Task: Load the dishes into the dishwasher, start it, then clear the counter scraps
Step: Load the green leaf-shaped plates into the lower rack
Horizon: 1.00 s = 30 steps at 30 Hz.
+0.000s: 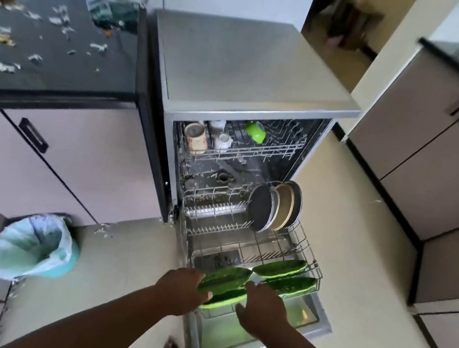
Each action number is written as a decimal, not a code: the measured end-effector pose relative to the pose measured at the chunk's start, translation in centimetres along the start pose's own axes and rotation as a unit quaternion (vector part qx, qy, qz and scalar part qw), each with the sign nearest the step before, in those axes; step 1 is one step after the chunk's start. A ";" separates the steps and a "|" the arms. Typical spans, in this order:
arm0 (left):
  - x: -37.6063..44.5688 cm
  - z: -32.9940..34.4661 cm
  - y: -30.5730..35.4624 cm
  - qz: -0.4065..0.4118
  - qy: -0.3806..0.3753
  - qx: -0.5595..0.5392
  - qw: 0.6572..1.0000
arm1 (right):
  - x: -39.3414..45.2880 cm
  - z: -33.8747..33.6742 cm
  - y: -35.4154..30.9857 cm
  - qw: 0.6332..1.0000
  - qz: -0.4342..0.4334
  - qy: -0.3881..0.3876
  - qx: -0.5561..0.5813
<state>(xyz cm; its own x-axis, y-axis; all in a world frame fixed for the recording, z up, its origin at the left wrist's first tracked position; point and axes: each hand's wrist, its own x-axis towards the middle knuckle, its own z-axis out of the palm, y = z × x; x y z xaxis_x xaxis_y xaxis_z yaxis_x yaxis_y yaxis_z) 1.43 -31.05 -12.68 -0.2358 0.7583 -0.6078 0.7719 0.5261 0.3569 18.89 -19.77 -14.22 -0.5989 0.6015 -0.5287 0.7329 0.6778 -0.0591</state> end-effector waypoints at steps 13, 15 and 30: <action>-9.7 0.2 -0.7 0.009 0.078 0.035 0.996 | -6.3 -3.2 -4.7 0.998 -0.023 0.065 -0.007; -11.3 -0.6 -1.6 0.004 0.093 0.040 0.995 | -6.8 -4.0 -6.2 0.997 -0.028 0.072 -0.010; -19.1 -8.7 -23.2 -0.111 0.211 0.022 0.971 | -1.9 -11.3 -32.6 0.972 -0.182 0.131 -0.068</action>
<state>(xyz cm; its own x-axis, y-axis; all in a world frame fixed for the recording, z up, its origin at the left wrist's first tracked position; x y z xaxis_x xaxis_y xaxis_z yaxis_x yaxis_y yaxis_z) -17.04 -54.41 -3.18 -0.6125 0.7236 -0.3182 0.6969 0.6843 0.2147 -7.48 -38.26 -1.73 -0.8852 0.3863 -0.2593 0.4184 0.9047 -0.0805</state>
